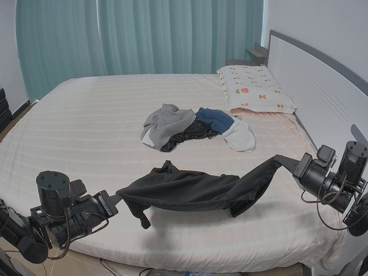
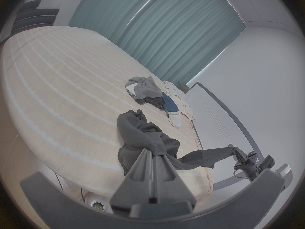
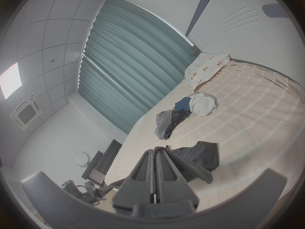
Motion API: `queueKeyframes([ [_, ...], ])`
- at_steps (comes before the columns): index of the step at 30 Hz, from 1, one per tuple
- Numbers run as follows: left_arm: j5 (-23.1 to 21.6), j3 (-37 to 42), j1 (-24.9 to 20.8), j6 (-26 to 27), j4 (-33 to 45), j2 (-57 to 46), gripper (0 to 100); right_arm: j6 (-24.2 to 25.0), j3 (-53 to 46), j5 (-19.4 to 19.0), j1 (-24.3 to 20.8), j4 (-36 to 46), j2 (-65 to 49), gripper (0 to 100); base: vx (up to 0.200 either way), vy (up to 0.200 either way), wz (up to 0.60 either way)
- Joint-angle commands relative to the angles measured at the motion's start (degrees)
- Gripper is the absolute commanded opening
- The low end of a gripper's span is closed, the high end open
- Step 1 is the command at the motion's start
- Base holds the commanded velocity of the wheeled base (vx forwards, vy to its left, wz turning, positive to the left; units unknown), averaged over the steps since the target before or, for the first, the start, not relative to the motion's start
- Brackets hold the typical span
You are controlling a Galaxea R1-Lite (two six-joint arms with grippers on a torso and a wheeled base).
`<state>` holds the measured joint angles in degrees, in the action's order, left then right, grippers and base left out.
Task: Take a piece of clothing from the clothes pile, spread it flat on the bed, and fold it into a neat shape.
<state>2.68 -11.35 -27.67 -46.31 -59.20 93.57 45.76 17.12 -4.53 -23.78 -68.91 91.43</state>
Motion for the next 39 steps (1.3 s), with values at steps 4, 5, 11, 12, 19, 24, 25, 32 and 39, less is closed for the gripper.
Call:
queueKeyframes([
  [4, 0.0, 0.5, 0.6, 0.0, 0.0, 0.3, 0, 0.1, -0.3, 0.1, -1.4, 0.0, 0.3, 0, -0.15, 0.0, 0.0],
  [5, -0.1, 0.5, 0.6, 0.0, 0.0, 0.5, 0, 0.0, -0.3, 0.2, -1.4, 0.0, 0.5, 0, -0.2, 0.0, 0.0],
  [11, -0.5, 0.7, 0.5, -0.6, 0.0, 0.7, 0, 0.1, -0.3, 0.1, -1.6, 0.1, 0.8, 0, -0.167, 0.0, 0.0],
  [12, -0.7, 0.7, 0.6, -0.7, 0.0, 0.8, 0, 0.1, -0.3, 0.2, -1.6, 0.2, 0.9, 0, 0.0, 0.0, 0.0],
  [19, -1.4, 0.6, 0.5, -1.4, 0.0, 0.2, 0, 0.1, -0.3, 0.2, -1.8, 0.0, 1.6, 0, 0.0, 0.0, 0.0],
  [24, -1.7, 0.1, 1.1, -3.2, 0.0, 0.6, 0, 0.1, -0.3, 0.6, -1.8, 0.0, 1.8, 0, 0.0, 0.0, 0.0],
  [25, -1.9, 0.1, 1.2, -3.7, 0.0, 0.6, 0, 0.1, -0.3, 0.8, -1.9, 0.0, 1.8, 0, 0.0, 0.0, 0.0],
  [32, -3.0, -0.1, 1.5, -4.0, 0.0, 0.5, 0, -0.1, -0.1, 4.6, -3.2, -0.1, 2.1, 0, 0.0, 0.2, 0.0],
  [39, -2.9, -0.2, 1.6, -4.1, -0.1, 0.0, 0, -0.2, 0.6, 7.8, -4.0, -0.4, 2.4, 0, 0.0, 0.2, 0.0],
])
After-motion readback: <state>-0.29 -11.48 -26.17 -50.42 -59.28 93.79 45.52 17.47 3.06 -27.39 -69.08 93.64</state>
